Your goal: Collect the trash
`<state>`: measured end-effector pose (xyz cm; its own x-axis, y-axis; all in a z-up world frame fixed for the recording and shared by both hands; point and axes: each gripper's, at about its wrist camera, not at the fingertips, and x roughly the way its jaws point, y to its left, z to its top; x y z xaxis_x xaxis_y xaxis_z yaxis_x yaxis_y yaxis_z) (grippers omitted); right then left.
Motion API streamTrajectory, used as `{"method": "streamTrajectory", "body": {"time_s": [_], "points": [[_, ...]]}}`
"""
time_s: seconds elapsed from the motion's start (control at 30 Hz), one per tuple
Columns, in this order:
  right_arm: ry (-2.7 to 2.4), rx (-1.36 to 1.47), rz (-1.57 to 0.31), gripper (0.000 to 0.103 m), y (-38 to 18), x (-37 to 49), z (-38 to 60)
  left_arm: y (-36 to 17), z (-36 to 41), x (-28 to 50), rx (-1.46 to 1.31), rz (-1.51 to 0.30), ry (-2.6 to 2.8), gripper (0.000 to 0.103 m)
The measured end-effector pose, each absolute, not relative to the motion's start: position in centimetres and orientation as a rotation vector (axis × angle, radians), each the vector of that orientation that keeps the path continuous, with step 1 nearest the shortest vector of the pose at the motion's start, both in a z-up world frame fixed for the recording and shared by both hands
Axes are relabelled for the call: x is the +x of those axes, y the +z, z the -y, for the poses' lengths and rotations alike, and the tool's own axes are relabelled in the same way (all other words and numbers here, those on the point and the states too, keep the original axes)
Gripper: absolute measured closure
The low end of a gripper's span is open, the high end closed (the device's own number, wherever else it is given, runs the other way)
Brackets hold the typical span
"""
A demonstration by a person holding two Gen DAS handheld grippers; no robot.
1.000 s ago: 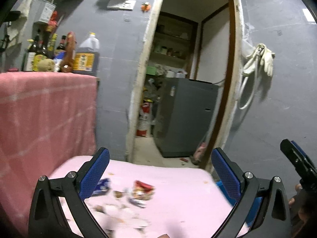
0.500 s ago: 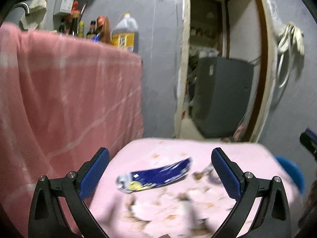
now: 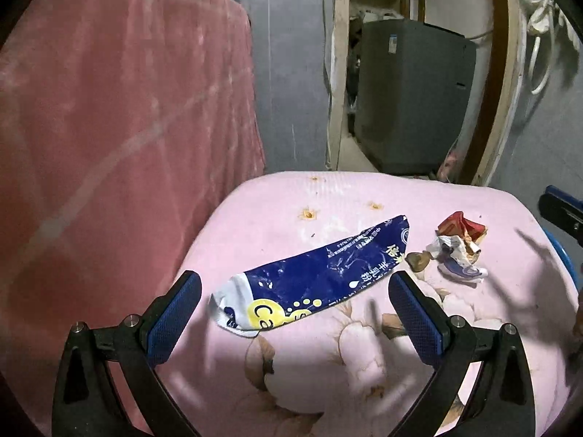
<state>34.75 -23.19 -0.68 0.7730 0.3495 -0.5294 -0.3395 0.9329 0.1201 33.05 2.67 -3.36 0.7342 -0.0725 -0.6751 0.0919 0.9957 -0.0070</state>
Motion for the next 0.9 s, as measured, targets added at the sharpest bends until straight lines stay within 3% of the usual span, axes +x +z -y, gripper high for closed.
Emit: {"method": "streamTrajectory", "body": {"time_s": [0.2, 0.53, 0.63, 0.77, 0.9], "points": [[0.455, 0.044, -0.722, 0.021, -2.4, 38.1, 21.2, -3.2, -2.9, 34.4, 0.015, -0.751, -0.110, 0.003], [0.527, 0.056, -0.856, 0.036, -5.0, 39.8, 18.9, -4.5, -2.7, 36.2, 0.009, -0.857, -0.167, 0.003], [0.533, 0.063, -0.870, 0.045, -5.3, 39.8, 19.0, -4.7, -2.4, 36.6, 0.030, -0.871, -0.170, 0.004], [0.549, 0.076, -0.887, 0.054, -5.6, 39.7, 19.2, -5.1, -1.9, 36.5, 0.061, -0.887, -0.172, 0.008], [0.570, 0.111, -0.878, 0.063, -5.6, 39.5, 19.7, -5.4, -1.7, 36.5, 0.079, -0.892, -0.163, 0.021]]}}
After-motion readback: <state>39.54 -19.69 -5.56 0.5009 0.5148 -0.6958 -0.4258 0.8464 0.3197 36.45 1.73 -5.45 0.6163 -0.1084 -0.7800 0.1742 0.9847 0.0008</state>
